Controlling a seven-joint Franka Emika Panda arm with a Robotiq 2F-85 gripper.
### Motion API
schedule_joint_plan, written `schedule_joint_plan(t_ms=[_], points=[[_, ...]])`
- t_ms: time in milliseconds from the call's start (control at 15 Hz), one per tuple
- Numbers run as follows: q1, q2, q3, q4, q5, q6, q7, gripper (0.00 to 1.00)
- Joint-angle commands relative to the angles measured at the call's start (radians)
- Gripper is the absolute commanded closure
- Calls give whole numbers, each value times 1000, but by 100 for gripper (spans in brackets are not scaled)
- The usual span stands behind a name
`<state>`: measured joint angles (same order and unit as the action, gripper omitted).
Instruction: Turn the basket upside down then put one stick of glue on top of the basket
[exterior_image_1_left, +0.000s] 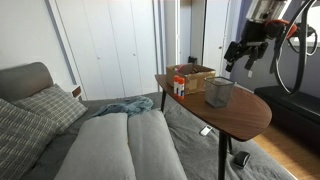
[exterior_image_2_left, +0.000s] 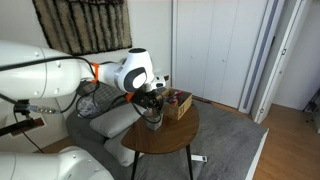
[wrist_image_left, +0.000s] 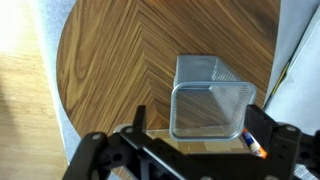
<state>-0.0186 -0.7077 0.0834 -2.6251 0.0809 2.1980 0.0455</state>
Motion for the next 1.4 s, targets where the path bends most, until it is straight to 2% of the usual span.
schedule_joint_plan(t_ms=[0,467,1000,1333], points=[[4,129,-51,66,-17,-29,-26,0],[2,261,-124,102,5,-29,-63,0],[-81,289,-118,102,-126,-32,8,0],[-102,299,-131,88,-132,-46,12,0]])
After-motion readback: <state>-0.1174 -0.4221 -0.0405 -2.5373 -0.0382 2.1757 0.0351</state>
